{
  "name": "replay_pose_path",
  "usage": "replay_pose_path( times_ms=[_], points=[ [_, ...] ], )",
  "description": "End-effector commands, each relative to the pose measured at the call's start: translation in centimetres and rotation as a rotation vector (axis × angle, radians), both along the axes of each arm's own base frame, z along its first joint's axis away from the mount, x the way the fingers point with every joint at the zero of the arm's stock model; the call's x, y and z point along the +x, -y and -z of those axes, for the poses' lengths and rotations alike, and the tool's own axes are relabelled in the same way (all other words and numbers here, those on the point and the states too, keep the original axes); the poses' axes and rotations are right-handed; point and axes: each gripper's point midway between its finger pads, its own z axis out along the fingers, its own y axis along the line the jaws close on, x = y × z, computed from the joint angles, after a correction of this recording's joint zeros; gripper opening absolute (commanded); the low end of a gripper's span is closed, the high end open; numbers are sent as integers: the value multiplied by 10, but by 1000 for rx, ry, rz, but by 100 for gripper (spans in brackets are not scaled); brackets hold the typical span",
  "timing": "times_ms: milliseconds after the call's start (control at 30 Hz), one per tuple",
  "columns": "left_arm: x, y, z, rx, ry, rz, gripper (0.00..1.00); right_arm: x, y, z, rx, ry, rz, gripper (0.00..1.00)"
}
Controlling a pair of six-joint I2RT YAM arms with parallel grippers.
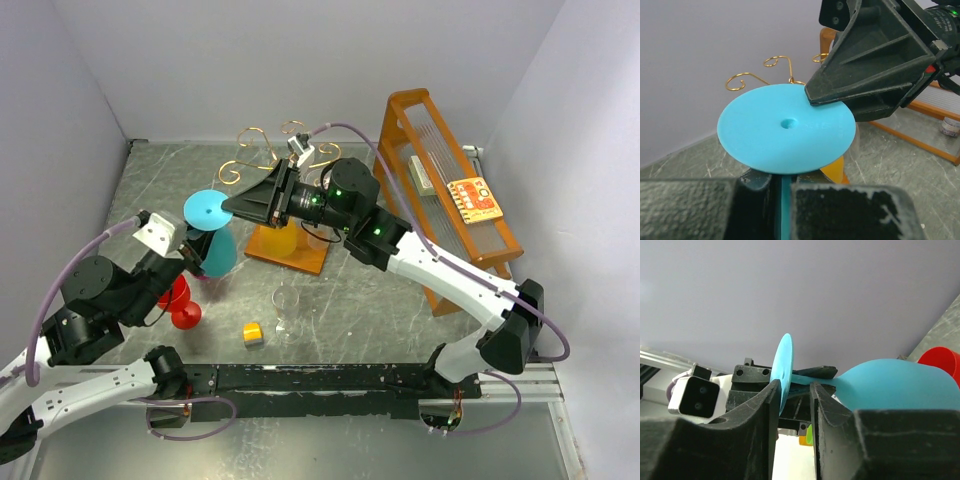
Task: Place the wine glass upside down on the wine glass rack
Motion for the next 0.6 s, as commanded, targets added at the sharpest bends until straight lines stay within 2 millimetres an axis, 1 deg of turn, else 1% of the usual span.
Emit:
replay_pose_path(
  times_ms=[0, 133, 200, 300, 367, 433, 467, 533, 567],
  points=[
    [-3, 4, -13, -20, 37, 34, 7, -9, 0, -22, 54, 10, -63, 24],
    [-4, 4, -10, -26, 14, 34, 7, -8, -2, -19, 49, -2, -75, 1],
    [-5, 2, -10, -46, -5, 30, 17, -6, -1, -17, 46, -5, -58, 0],
    [-9, -2, -11, -103, -27, 35, 32, 3, 2, -12, 37, -13, 2, 0],
    [-11, -1, -5, -129, -60, 44, 42, 5, 4, -12, 40, -13, 18, 0],
    [-14, -2, 3, -156, -110, 49, 55, 8, 4, -11, 42, -17, 26, 0],
    [-16, -3, 8, -168, -140, 51, 60, 8, 4, -11, 43, -17, 29, 0],
    [-22, -1, 13, -211, -190, 77, 67, 11, 3, -8, 40, -20, 34, 0],
    [-26, -1, 13, -236, -211, 96, 69, 12, 3, -8, 40, -21, 37, 0]
  ],
)
